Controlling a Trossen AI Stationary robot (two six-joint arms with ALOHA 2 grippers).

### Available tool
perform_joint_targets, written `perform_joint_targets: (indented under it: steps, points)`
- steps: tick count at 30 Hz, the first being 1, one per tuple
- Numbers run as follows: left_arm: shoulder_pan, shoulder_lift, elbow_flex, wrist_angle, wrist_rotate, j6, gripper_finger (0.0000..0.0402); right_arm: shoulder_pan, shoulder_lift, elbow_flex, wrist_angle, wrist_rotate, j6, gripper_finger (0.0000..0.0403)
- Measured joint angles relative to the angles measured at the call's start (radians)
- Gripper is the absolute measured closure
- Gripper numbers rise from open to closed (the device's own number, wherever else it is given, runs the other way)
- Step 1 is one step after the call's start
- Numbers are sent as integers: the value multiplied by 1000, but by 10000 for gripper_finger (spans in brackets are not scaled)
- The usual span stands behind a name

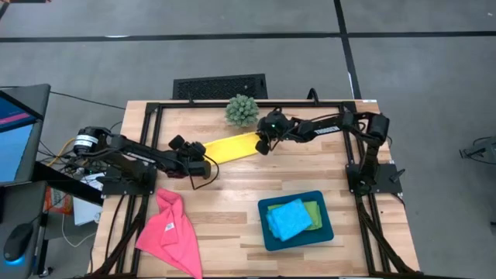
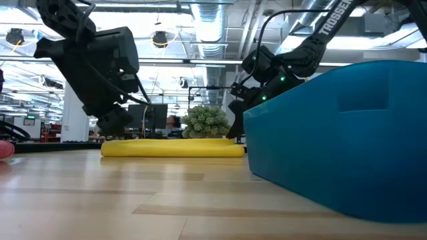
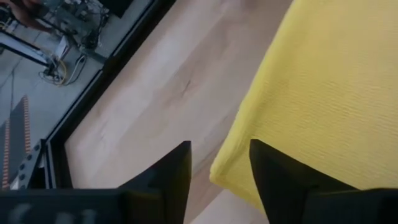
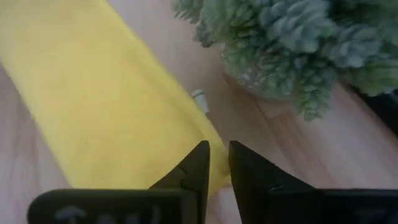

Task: Fold microfiber towels
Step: Fold the yellow microfiber towel

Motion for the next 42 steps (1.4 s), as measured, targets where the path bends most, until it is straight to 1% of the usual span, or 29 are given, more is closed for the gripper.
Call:
perform_joint_targets:
  steps: [5, 9, 12, 15, 17, 20, 22, 27, 30, 34, 37, 42]
  points:
    - [0, -21, 51, -35, 0, 7, 236, 2, -26, -1, -12, 3, 10, 310]
    - [-12, -80, 89, -23, 0, 47, 237, 9, -75, 0, -13, 2, 17, 310]
    - [-12, -115, 91, 14, 21, 50, 245, 19, -111, 0, -22, 2, 40, 310]
    - [-12, -115, 91, 29, 47, 47, 263, 44, -125, -8, -3, 2, 43, 310]
    - [-12, -93, 82, 84, 61, 34, 280, 64, -115, -19, -8, 1, 51, 311]
    - [-12, -47, 32, 197, 132, 41, 311, 84, -67, -36, 3, -1, 67, 315]
    - [-13, -7, -1, 261, 159, 23, 331, 88, -31, -36, 7, 0, 68, 320]
    - [-12, 80, -29, 289, 160, -52, 366, 84, 49, -33, 10, 2, 101, 330]
    - [-14, 129, -29, 288, 197, -73, 375, 85, 72, -31, -9, 2, 124, 332]
    - [-29, 173, -25, 302, 206, -88, 379, 100, 78, -28, -47, 12, 148, 332]
    - [-62, 179, -26, 304, 207, -122, 379, 122, 57, -29, -112, 13, 178, 333]
    - [-149, 169, -25, 326, 275, -205, 379, 183, 8, -31, -264, 18, 224, 333]
